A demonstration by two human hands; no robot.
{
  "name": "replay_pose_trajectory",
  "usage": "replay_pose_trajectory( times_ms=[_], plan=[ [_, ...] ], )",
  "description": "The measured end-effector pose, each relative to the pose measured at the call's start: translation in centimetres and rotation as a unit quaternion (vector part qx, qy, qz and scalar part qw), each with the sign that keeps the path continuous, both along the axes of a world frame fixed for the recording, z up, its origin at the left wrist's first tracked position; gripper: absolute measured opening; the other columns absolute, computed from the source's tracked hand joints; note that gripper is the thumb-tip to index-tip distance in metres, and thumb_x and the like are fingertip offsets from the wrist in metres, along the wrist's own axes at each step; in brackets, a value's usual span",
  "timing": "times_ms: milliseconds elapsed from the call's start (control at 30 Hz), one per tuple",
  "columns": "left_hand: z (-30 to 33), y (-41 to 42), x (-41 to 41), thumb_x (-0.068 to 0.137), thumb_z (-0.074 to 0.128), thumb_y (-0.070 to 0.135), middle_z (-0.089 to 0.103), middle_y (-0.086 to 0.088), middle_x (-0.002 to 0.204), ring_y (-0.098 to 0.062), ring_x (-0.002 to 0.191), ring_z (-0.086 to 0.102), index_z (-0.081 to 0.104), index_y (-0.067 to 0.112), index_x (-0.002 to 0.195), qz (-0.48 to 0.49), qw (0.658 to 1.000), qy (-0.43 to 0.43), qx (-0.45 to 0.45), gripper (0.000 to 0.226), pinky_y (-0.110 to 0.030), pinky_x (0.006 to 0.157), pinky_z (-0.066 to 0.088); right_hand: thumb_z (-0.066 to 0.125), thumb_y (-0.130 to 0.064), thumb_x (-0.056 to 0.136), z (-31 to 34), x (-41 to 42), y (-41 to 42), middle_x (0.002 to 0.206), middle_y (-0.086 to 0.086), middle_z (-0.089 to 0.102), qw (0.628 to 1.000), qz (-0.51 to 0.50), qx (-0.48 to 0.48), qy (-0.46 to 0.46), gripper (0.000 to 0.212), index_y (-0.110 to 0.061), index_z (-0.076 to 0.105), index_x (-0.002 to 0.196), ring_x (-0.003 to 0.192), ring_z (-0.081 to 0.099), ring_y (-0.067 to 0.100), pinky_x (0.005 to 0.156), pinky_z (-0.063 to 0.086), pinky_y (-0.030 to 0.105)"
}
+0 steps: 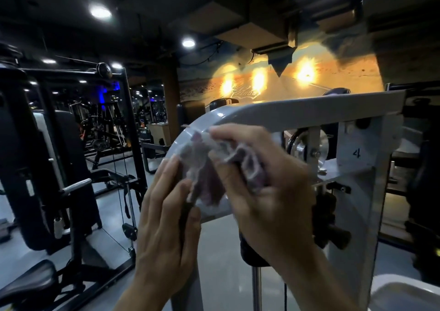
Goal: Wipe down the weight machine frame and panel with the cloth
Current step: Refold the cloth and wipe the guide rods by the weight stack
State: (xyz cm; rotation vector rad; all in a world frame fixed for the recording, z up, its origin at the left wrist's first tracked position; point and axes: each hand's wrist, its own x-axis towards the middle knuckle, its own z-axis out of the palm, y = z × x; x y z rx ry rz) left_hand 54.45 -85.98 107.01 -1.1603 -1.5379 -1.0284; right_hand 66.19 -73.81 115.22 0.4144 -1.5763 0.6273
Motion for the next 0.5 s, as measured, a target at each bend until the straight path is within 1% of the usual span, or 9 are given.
replay_pose_trajectory(
  times_ms=[33, 100, 133, 267, 333, 400, 433, 467, 500],
  plan=[
    [0.2, 0.2, 0.0, 0.101, 0.047, 0.024, 0.025, 0.007, 0.167, -0.028, 0.152, 0.030, 0.041, 0.015, 0.142, -0.004, 1.000, -0.005, 0.004, 0.042, -0.047, 0.120, 0.033, 0.074, -0.010, 0.094, -0.3, -1.1, -0.8, 0.113, 0.000, 0.073, 0.999, -0.030, 0.038, -0.013, 0.023, -0.008, 0.071, 0.118, 0.109, 0.069, 0.013, 0.086, 0.058, 0.036],
    [0.5, 0.3, 0.2, 0.098, 0.049, 0.020, 0.032, -0.004, 0.163, -0.034, 0.151, 0.033, 0.043, 0.016, 0.133, -0.042, 0.999, -0.029, 0.015, 0.036, -0.060, 0.113, 0.038, 0.076, -0.010, 0.092, -1.2, -3.5, 0.2, 0.125, 0.004, 0.072, 0.988, -0.124, 0.093, -0.004, 0.029, -0.006, 0.072, 0.120, 0.132, 0.058, 0.024, 0.109, 0.047, 0.045],
    [0.5, 0.3, 0.1, 0.097, 0.049, 0.018, 0.033, -0.008, 0.163, -0.036, 0.151, 0.033, 0.044, 0.016, 0.130, -0.053, 0.998, -0.043, 0.014, 0.034, -0.064, 0.110, 0.039, 0.076, -0.010, 0.092, -1.3, -4.2, 1.5, 0.132, 0.005, 0.069, 0.981, -0.160, 0.111, 0.001, 0.033, -0.005, 0.070, 0.124, 0.140, 0.051, 0.027, 0.116, 0.040, 0.048],
    [0.5, 0.2, 0.4, 0.095, 0.050, 0.019, 0.031, -0.005, 0.165, -0.034, 0.152, 0.031, 0.045, 0.016, 0.126, -0.045, 0.998, -0.038, 0.005, 0.031, -0.064, 0.111, 0.038, 0.068, -0.012, 0.099, -1.4, -6.8, 5.1, 0.150, 0.007, 0.054, 0.952, -0.242, 0.185, 0.026, 0.048, -0.012, 0.050, 0.143, 0.150, 0.037, 0.033, 0.123, 0.027, 0.058],
    [0.8, 0.3, 0.6, 0.095, 0.050, 0.019, 0.031, -0.005, 0.165, -0.033, 0.152, 0.031, 0.045, 0.017, 0.125, -0.047, 0.998, -0.033, 0.008, 0.030, -0.061, 0.113, 0.037, 0.053, -0.020, 0.106, -0.2, -6.4, 8.2, 0.153, 0.011, 0.052, 0.961, -0.250, 0.115, 0.033, 0.041, -0.014, 0.047, 0.147, 0.150, 0.036, 0.033, 0.118, 0.034, 0.061],
    [0.9, 0.4, 0.7, 0.096, 0.049, 0.020, 0.030, -0.006, 0.165, -0.034, 0.152, 0.031, 0.045, 0.017, 0.122, -0.037, 0.999, -0.033, -0.001, 0.027, -0.060, 0.114, 0.037, 0.036, -0.041, 0.109, 0.9, -5.8, 12.0, 0.158, 0.013, 0.044, 0.973, -0.226, -0.040, 0.024, 0.046, -0.022, 0.047, 0.150, 0.150, 0.036, 0.034, 0.110, 0.046, 0.059],
    [1.0, 0.4, 0.7, 0.096, 0.049, 0.020, 0.030, -0.007, 0.165, -0.034, 0.152, 0.030, 0.044, 0.017, 0.120, -0.032, 0.999, -0.034, -0.005, 0.025, -0.059, 0.114, 0.037, 0.033, -0.055, 0.107, 1.3, -5.5, 13.7, 0.161, 0.011, 0.039, 0.965, -0.236, -0.108, 0.024, 0.053, -0.029, 0.046, 0.151, 0.148, 0.038, 0.037, 0.107, 0.049, 0.059],
    [1.0, 0.4, 0.7, 0.096, 0.049, 0.021, 0.030, -0.006, 0.165, -0.033, 0.152, 0.030, 0.045, 0.017, 0.119, -0.028, 0.999, -0.033, -0.007, 0.024, -0.057, 0.114, 0.037, 0.035, -0.060, 0.104, 1.6, -5.3, 14.8, 0.162, 0.006, 0.036, 0.957, -0.248, -0.147, 0.031, 0.053, -0.036, 0.045, 0.150, 0.146, 0.040, 0.038, 0.105, 0.050, 0.061],
    [1.1, 0.3, 0.7, 0.096, 0.049, 0.021, 0.029, -0.004, 0.165, -0.033, 0.152, 0.031, 0.045, 0.017, 0.118, -0.023, 0.999, -0.031, -0.007, 0.023, -0.055, 0.113, 0.037, 0.040, -0.055, 0.102, 1.8, -5.3, 15.3, 0.161, -0.002, 0.034, 0.952, -0.255, -0.164, 0.039, 0.046, -0.044, 0.044, 0.147, 0.145, 0.042, 0.039, 0.103, 0.050, 0.062]
  ],
)
